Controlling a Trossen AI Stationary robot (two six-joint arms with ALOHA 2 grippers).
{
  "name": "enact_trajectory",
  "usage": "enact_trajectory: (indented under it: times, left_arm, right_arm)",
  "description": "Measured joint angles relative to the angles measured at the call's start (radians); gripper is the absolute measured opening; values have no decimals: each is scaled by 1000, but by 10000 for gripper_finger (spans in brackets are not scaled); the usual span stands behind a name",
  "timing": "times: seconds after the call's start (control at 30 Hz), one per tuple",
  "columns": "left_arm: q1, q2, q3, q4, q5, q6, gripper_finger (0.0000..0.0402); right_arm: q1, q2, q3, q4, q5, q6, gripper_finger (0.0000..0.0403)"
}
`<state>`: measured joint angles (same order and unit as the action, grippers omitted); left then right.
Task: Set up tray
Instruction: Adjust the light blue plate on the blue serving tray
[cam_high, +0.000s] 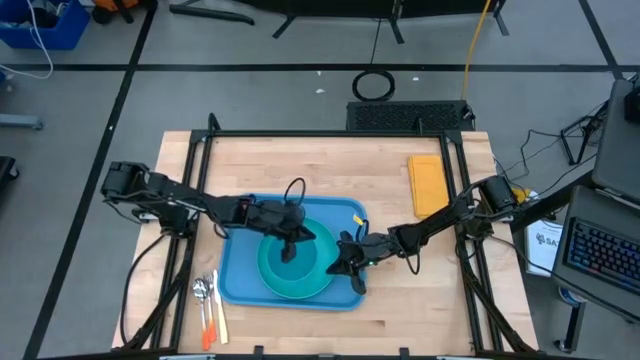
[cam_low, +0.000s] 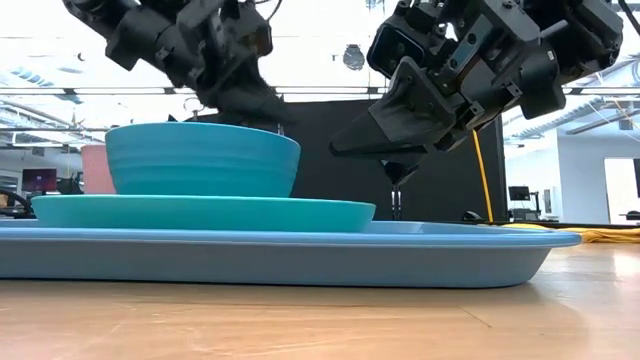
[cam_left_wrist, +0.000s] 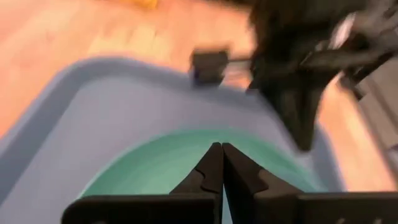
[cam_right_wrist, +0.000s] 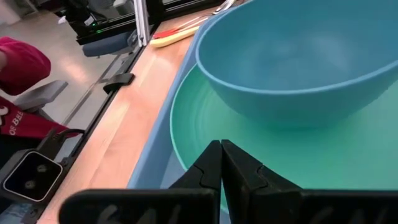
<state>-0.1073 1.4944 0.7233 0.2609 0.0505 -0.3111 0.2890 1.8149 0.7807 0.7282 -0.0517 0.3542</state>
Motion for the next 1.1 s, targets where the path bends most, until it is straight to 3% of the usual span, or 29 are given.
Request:
enact_trajectory:
  times: [0.27, 0.5, 0.8, 1.1]
  left_arm:
    - [-28, -69, -1, -25, 21, 6, 24]
    - [-137, -234, 0, -143, 4, -3, 4]
    - [-355, -370, -1, -499, -276, -242, 5]
    - [-488, -368, -1, -767, -390, -555, 4]
  right_arm:
    - [0, -29, 0, -62, 0, 108, 0]
    - [7, -120, 0, -287, 39, 214, 0]
    - [28, -166, 0, -444, 102, 303, 0]
    - [6, -146, 0, -469, 103, 383, 0]
